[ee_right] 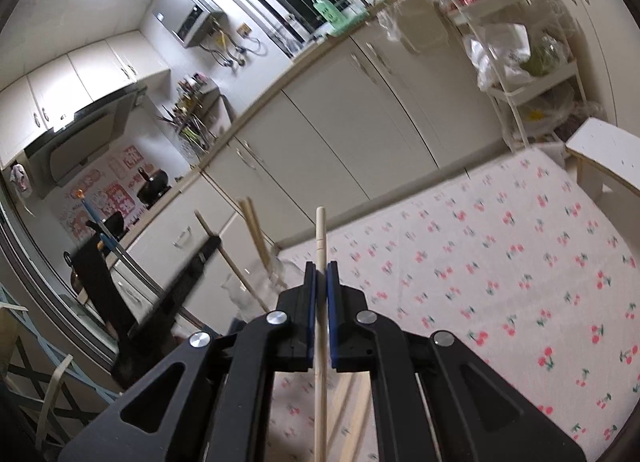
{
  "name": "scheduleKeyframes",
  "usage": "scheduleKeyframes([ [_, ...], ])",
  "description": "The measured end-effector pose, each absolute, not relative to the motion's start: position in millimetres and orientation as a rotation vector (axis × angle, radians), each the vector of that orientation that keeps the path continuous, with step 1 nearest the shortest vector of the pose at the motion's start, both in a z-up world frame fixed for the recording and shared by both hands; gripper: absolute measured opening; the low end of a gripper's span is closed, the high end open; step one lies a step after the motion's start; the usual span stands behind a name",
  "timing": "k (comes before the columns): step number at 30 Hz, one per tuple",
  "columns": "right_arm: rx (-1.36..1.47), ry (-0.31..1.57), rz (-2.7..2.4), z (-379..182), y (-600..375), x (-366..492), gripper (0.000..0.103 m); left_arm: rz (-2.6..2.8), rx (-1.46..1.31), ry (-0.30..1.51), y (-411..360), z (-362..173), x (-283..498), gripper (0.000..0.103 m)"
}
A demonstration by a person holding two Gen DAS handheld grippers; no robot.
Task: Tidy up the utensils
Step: 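Raise the left gripper's chopstick over the jar and open to drop it, then carry the right gripper's chopstick over the jar mouth and release it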
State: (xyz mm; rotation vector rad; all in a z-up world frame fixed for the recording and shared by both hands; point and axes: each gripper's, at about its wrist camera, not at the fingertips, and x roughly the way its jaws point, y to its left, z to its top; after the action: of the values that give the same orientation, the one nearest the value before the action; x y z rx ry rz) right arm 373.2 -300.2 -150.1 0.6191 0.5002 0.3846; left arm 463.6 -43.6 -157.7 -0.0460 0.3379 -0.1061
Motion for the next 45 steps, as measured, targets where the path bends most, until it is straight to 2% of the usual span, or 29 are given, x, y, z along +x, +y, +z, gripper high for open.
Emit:
scheduleKeyframes([
  [3,0.615,0.440,0.380,-132,-292,380,0.006,-0.128,-0.014,0.358,-41,-157,451,0.009],
  [8,0.613,0.300,0.373,-98,-274,394,0.006,-0.110,-0.030,0.367,-15,-157,422,0.037],
  [16,0.556,0.097,0.277,-69,-233,421,0.006,-0.011,-0.175,0.398,45,-172,409,0.047],
  [23,0.469,0.041,0.217,-72,-195,450,0.006,-0.001,-0.280,0.416,72,-180,416,0.048],
  [28,0.411,0.070,0.199,-84,-177,465,0.006,-0.018,-0.323,0.425,78,-181,420,0.048],
  [45,0.329,0.131,0.184,-117,-161,453,0.006,-0.030,-0.357,0.442,80,-184,425,0.049],
])
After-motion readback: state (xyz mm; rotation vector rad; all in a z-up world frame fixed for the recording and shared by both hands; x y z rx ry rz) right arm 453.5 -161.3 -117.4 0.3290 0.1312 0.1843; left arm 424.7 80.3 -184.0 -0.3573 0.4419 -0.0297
